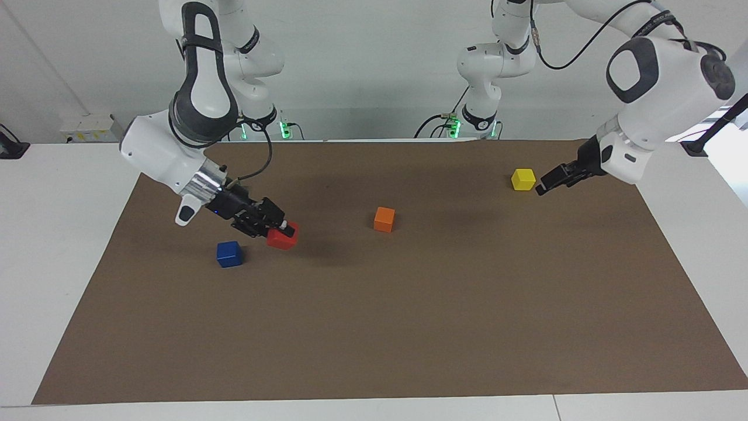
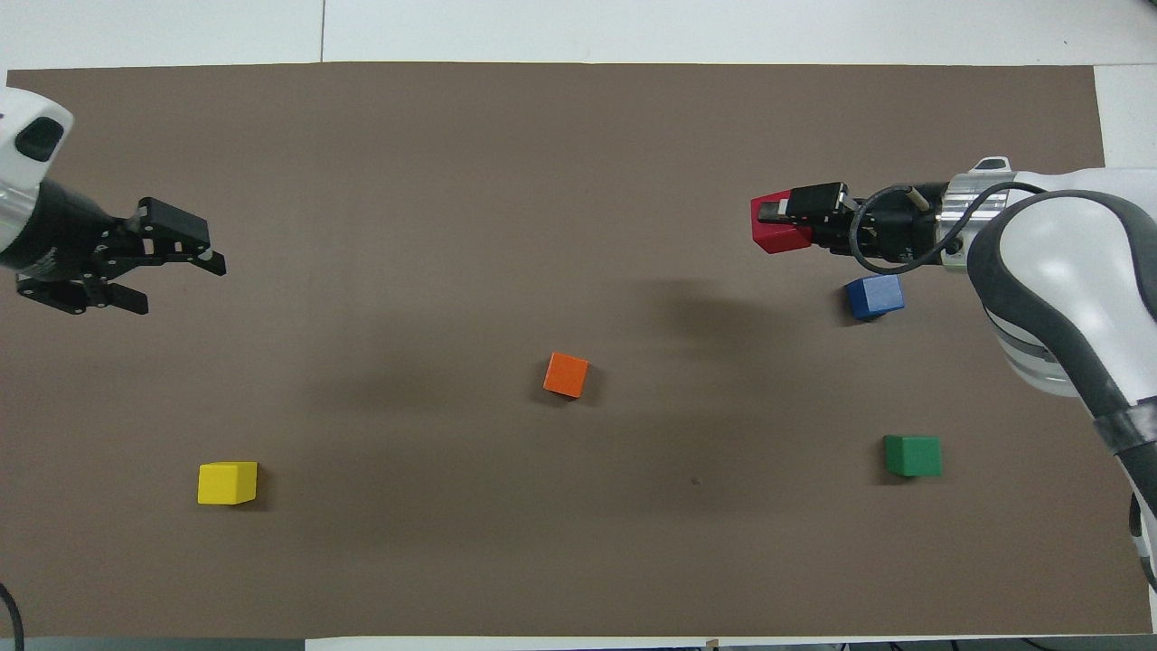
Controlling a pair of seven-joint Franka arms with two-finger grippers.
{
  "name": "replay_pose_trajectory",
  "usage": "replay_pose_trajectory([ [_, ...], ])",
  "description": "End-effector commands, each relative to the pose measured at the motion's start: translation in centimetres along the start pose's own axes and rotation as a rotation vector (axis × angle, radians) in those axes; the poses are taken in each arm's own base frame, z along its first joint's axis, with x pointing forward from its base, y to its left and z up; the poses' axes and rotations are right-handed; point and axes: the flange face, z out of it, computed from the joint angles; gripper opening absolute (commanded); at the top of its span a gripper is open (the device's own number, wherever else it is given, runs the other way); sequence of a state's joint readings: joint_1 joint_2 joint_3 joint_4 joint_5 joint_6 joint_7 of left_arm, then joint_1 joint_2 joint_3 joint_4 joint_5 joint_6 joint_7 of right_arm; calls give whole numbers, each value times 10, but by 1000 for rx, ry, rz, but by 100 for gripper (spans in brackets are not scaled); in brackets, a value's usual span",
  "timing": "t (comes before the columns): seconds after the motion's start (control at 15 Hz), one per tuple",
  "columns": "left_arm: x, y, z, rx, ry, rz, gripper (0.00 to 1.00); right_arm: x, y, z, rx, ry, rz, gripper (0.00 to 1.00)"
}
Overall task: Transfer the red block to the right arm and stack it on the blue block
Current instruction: 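Carry the red cube with the right gripper above the blue cube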
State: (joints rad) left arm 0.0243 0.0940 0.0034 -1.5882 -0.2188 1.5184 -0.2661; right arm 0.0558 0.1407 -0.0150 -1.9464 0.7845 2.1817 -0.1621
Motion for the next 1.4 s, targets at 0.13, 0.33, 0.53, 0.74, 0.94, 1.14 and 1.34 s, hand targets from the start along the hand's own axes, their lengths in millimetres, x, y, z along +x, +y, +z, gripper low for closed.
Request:
replay_pose_trajectory([
  [0.13, -48, -8, -52, 91, 86, 32, 100, 4, 34, -27, -336, -74, -125, 0],
  [0.33, -66, 10, -77, 160, 122, 75, 100, 10, 42, -40, -552, -93, -239, 0],
  [0.53, -62, 8, -80, 185, 125, 74, 100, 10, 45, -41, -660, -106, -309, 0],
  [0.74, -54, 11, -80, 188, 73, 89, 100, 13, 42, -37, -725, -69, -386, 0],
  [0.94, -55, 10, -77, 194, 68, 89, 100, 8, 45, -23, -725, -46, -384, 0],
  [1.14, -42, 14, -65, 205, 40, 175, 100, -5, 48, -8, -711, 4, -382, 0],
  [1.34, -40, 13, -64, 221, 40, 187, 100, -29, 51, 15, -691, 47, -388, 0],
])
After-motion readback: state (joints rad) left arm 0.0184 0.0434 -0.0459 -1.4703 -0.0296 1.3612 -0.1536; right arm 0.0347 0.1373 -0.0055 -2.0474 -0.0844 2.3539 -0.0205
